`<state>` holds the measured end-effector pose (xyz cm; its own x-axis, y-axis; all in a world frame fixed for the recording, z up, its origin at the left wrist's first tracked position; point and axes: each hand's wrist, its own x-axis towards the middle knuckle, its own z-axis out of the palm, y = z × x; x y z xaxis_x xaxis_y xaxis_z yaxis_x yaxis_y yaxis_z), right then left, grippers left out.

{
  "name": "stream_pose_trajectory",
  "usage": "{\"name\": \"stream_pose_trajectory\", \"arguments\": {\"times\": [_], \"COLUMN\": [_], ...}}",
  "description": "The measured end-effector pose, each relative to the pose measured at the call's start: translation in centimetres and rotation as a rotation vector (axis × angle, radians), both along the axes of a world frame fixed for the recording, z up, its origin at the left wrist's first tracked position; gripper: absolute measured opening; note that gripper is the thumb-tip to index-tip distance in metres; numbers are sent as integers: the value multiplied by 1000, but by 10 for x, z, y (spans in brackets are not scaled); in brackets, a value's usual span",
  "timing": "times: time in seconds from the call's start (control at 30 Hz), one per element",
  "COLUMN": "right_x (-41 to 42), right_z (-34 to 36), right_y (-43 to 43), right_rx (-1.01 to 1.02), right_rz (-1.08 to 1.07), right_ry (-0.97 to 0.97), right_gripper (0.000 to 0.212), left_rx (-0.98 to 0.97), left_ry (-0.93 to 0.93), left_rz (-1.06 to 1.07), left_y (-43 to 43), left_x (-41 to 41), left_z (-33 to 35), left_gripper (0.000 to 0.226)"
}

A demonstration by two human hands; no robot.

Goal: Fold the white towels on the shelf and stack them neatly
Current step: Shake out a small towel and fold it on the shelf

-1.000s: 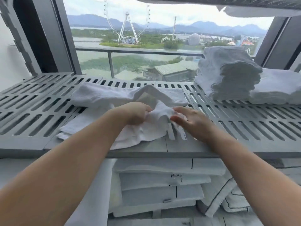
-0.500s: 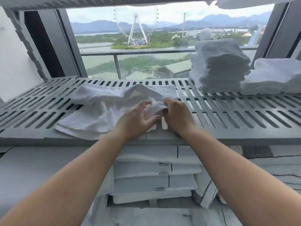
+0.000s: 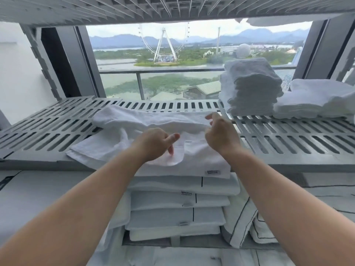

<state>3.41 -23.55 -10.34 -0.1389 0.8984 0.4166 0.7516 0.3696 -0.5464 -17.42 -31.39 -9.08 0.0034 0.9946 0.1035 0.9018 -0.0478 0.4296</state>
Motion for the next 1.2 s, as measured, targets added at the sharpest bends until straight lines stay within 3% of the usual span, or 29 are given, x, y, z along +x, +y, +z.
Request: {"name": "stream_pose_trajectory", "arguments": {"times": [0.1,0.2,0.27,0.37,0.43,0.53,0.67,0.73,0.83,0.9,0.93,1.0,1.07,1.13,1.2], "right_x": [8,19,25,32,34,32,32,37,43,45,45,47,46,43,38], "right_z": [-15,-19,-23,-34,-38,-36,-23,-19,-21,-22,-23,-23,-24,-26,-31], "right_y": [-1,-1,0,-1,0,4,11,11,5,2,1,-1,-4,-7,-5], "right_rx": [-22,41,44,43,31,-160,-333,-311,-230,-230,-233,-235,-210,-150,-94], "right_rz": [-21,-59,-22,14,-24,-36,20,28,-34,-56,-47,6,60,99,119], "right_ry": [23,9,-58,-85,-34,-106,-127,-63,134,305,350,319,227,102,-28], "right_gripper": [40,40,33,28,38,53,59,54,50,43,39,29,23,14,9], "left_rx": [174,129,115,93,127,236,454,409,138,117,159,314,426,344,202], "left_ry": [131,268,394,408,300,69,-127,-214,-611,-911,-974,-815,-418,-52,116], "left_rz": [-67,-97,40,238,227,172,94,-67,-355,-373,-315,-117,15,13,9], "left_y": [-4,-8,-7,-2,-1,-6,-19,-28,-43,-44,-42,-35,-29,-25,-21], "left_x": [21,49,65,76,79,83,86,88,92,88,84,77,68,63,60], "left_z": [-4,-11,-17,-20,-22,-25,-22,-22,-28,-28,-26,-23,-25,-30,-33], "left_gripper": [42,67,78,78,56,24,15,8,9,28,34,31,17,18,32]}}
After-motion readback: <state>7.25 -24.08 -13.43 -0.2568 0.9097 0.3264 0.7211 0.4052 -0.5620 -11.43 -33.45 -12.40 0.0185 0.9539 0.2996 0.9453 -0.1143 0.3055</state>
